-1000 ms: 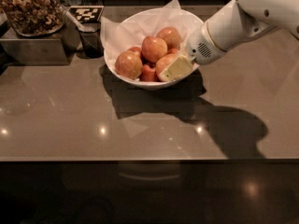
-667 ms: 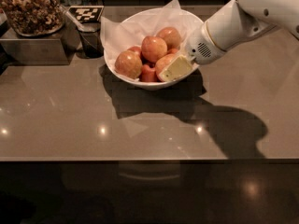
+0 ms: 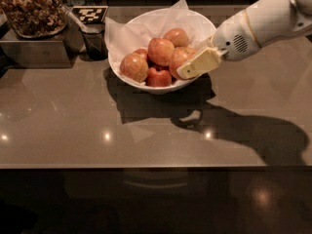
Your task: Pick apple from white bowl
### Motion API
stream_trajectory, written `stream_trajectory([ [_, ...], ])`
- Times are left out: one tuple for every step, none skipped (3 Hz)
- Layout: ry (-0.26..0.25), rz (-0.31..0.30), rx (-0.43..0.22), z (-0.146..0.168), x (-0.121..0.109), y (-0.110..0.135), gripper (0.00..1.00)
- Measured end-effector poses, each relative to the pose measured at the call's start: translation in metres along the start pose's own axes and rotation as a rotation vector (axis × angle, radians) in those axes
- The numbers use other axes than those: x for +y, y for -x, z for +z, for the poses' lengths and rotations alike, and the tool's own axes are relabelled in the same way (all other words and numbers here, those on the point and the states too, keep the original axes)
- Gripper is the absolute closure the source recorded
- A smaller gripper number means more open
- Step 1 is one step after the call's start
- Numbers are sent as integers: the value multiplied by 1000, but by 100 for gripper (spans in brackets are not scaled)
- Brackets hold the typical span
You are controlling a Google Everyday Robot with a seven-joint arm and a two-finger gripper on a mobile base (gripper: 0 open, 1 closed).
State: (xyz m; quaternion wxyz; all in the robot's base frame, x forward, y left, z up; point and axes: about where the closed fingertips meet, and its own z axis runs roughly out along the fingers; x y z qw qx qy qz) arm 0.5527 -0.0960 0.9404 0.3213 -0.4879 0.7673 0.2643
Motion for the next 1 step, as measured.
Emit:
stream_trajectory([
  [-3,-66,-17,-34,21,9,100],
])
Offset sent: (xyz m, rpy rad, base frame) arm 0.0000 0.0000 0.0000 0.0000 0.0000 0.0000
